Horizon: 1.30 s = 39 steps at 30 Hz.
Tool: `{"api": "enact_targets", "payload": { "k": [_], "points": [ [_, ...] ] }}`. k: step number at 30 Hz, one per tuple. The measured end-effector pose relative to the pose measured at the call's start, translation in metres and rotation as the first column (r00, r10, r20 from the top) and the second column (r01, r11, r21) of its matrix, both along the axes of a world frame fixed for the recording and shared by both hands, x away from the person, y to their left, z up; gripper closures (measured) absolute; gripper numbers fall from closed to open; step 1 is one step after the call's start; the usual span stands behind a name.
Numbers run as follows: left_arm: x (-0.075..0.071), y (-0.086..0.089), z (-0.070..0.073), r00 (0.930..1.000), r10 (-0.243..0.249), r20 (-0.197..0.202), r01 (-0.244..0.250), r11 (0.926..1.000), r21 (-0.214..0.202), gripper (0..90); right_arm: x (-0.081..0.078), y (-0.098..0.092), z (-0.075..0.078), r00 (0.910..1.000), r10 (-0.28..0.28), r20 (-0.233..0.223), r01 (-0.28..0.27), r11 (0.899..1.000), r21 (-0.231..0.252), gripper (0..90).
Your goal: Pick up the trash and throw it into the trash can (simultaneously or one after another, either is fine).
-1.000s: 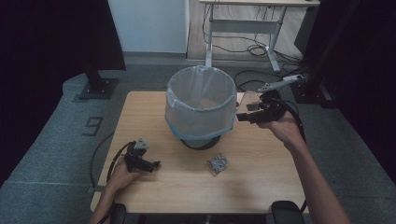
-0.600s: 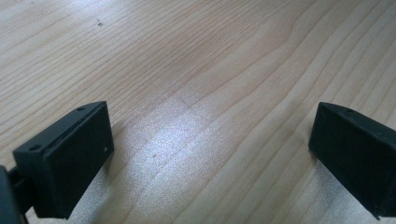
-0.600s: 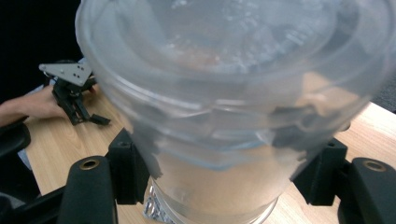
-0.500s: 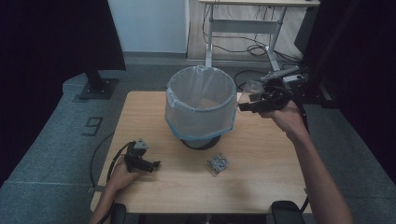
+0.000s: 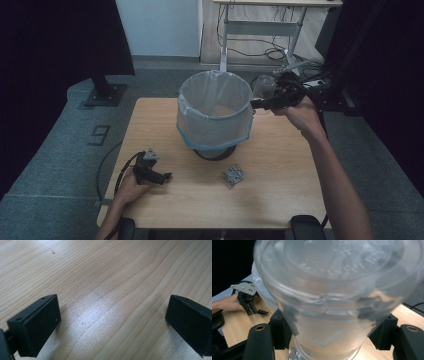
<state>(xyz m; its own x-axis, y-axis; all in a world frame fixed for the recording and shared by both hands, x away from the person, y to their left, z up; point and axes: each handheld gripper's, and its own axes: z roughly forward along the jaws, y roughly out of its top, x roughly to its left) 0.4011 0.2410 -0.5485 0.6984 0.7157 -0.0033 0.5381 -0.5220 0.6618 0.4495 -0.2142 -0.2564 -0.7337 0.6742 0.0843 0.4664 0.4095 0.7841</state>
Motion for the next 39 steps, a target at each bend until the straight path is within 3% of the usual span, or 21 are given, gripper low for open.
{"api": "enact_targets", "payload": {
  "k": [10, 23, 39],
  "points": [
    [0.000, 0.000, 0.000, 1.0000, 0.000, 0.000, 0.000, 1.0000, 0.000, 0.0, 0.014, 0.018, 0.005, 0.9999, 0.009, 0.009, -0.009, 1.000, 0.008, 31.3],
    [0.000, 0.000, 0.000, 1.0000, 0.000, 0.001, 0.000, 1.0000, 0.000, 0.0, 0.030, 0.049, 0.008, 0.9991, 0.029, 0.031, -0.028, 0.999, -0.020, 31.3],
    [0.000, 0.000, 0.000, 1.0000, 0.000, 0.000, 0.000, 1.0000, 0.000, 0.0, 0.047, 0.089, -0.002, 0.9974, 0.060, 0.039, -0.058, 0.997, -0.054, 31.1]
  ]
}}
